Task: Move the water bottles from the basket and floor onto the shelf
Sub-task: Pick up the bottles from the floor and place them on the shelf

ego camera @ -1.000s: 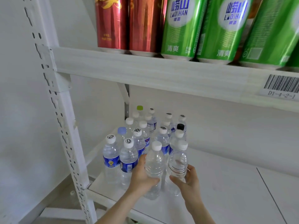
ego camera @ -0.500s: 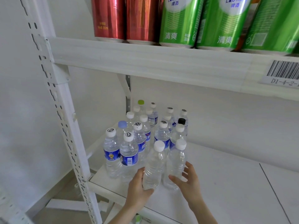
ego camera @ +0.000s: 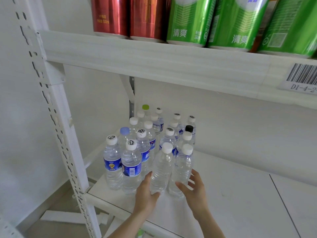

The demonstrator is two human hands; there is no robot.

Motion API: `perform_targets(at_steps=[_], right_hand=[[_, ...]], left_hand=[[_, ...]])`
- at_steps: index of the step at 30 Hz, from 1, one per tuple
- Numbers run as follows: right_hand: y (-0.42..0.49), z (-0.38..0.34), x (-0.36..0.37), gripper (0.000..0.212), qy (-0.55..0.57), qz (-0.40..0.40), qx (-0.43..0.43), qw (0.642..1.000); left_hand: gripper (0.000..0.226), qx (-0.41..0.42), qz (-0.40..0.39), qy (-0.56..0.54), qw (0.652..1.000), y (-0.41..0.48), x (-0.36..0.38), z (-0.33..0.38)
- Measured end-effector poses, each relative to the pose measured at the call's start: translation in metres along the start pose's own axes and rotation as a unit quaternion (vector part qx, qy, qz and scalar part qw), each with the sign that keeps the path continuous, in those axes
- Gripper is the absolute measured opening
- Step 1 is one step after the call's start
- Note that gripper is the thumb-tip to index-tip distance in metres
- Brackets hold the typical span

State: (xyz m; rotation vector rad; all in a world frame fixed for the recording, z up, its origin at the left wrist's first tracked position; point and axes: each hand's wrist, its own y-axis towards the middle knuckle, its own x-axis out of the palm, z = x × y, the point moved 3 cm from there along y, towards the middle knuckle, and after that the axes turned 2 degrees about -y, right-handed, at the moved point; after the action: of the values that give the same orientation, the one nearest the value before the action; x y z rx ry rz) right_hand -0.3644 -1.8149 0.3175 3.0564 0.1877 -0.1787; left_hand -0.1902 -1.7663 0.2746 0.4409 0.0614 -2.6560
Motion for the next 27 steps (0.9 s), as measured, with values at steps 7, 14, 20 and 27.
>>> perform_targets(at_steps=[7,14,20,27], right_hand=[[0.007,0.002,0.002,0.055,-0.009,0.0,0.006,1.0],[0.01,0.002,0.002,0.055,-0.017,-0.001,0.006,1.0],[0.006,-0.001,-0.001,0.058,-0.092,0.004,-0.005,0.996],[-0.026,0.0,-0.014,0.064,-0.353,0.052,-0.073,0.931]], left_hand=[[0.08,0.001,0.011,0.074,0.997,0.016,0.003,0.005],[0.084,0.003,0.003,0.108,0.994,0.02,0.003,0.0],[0.085,0.006,-0.017,0.169,0.985,0.006,-0.001,0.001],[0.072,0.072,-0.014,0.255,0.964,-0.042,-0.019,-0.001]])
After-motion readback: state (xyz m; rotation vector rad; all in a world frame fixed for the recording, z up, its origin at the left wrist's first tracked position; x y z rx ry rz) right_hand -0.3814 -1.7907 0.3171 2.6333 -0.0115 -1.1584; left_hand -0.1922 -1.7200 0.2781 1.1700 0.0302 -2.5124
